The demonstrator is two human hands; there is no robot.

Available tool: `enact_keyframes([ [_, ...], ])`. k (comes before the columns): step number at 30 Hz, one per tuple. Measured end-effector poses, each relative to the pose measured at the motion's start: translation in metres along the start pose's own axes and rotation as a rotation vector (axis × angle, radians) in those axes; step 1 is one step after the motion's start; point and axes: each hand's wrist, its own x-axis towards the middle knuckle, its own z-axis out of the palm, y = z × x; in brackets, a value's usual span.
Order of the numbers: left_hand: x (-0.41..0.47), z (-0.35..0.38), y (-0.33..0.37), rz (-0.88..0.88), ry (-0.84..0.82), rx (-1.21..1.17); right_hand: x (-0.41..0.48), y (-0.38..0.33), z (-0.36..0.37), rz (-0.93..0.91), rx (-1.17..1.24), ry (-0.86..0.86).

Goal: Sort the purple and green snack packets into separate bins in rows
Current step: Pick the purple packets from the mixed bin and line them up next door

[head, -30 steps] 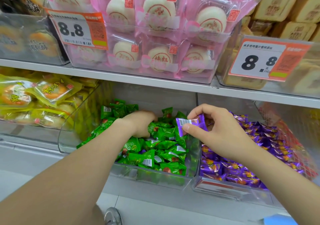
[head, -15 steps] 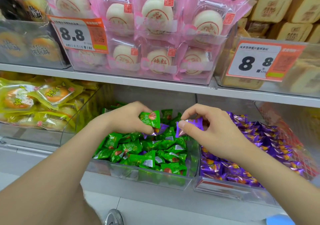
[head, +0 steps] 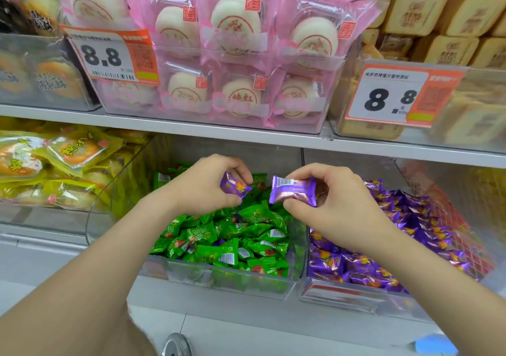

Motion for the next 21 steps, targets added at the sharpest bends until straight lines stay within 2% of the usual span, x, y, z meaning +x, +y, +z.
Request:
enact_keyframes([
  [3,-0.004,0.003,0.015,0.033,0.024,-0.175,0.000,0.004,-0.004,0.030,0.017,0.007],
  [5,-0.008,0.005,0.031,0.103,0.054,-0.285,0.000,0.007,-0.006,0.060,0.140,0.005],
  [9,-0.017,0.018,0.065,0.207,-0.020,-0.361,-0.007,0.008,-0.019,0.061,0.249,-0.047],
  [14,-0.011,0.041,0.086,0.162,0.201,-0.395,-0.023,0.010,-0.040,0.022,0.319,-0.154],
  [18,-0.007,0.056,0.103,0.168,0.099,-0.505,-0.030,0.027,-0.067,0.033,0.172,-0.083],
  [21,-0.007,0.065,0.115,0.198,0.101,-0.480,-0.033,0.054,-0.090,0.096,0.030,0.008],
])
